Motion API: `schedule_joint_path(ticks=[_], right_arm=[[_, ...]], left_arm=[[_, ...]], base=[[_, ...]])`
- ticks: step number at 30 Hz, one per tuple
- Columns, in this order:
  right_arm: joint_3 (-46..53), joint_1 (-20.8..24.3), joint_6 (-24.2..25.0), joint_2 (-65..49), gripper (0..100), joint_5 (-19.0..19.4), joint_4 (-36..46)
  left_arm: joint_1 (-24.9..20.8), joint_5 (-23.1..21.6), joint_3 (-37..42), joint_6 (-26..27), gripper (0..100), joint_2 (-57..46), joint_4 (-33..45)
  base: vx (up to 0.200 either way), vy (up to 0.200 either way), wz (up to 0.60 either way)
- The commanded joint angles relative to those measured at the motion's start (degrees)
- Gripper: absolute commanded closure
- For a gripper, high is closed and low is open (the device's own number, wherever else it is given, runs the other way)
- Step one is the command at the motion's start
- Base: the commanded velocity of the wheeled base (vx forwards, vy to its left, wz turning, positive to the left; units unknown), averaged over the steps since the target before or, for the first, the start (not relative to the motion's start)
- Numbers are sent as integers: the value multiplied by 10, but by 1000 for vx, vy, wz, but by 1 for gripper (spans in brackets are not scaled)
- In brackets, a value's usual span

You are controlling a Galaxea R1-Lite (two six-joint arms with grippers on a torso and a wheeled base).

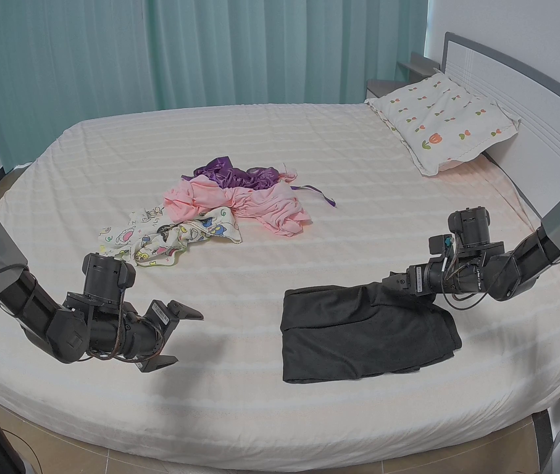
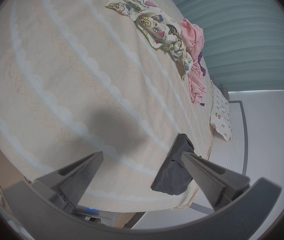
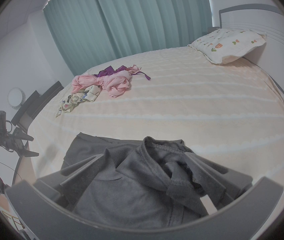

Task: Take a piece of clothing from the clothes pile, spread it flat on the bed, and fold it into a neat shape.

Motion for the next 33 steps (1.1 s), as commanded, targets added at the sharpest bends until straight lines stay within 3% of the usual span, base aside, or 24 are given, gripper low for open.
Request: schedule_joint_path(ticks=[1,6,7,12,19,33], right_arm=[[-27,3,-2,41,0,-2,-2],[-57,4,-2,65,0,-12,4],[-60,4,-2,69,100,-16,5],[-62,9,3,76,100,-32,-2],[-66,8,48,65,100,-40,-2],[-130,-53,135,94,100,-60,8]], left_arm=[[-1,0,0,0,0,4,0],[-10,0,0,0,0,5,0],[-9,0,0,0,0,5,0],[-9,0,0,0,0,7,0],[-16,17,-1,0,0,21,-1],[-22,29,0,0,0,25,-12]], base=[[0,0,0],[0,0,0],[0,0,0],[0,0,0],[0,0,0],[0,0,0]])
